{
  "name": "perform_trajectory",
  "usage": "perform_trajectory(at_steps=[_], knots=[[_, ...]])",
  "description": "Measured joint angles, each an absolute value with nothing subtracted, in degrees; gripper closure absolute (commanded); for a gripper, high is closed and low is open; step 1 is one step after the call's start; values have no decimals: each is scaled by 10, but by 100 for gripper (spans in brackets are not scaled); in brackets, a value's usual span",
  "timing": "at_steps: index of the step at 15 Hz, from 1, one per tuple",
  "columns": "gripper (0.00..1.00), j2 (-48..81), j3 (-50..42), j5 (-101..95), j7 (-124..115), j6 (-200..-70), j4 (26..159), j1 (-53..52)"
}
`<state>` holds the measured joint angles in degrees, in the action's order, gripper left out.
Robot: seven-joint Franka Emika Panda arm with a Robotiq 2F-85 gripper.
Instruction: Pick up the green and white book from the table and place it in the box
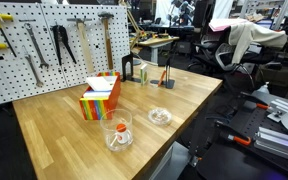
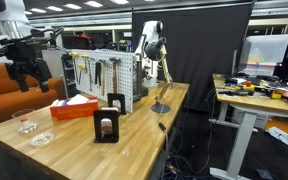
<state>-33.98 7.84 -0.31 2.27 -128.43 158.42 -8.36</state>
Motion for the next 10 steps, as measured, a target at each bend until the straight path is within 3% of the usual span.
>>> perform_trajectory(at_steps=[10], knots=[[0, -67, 88, -21, -54, -1414, 1437, -77]])
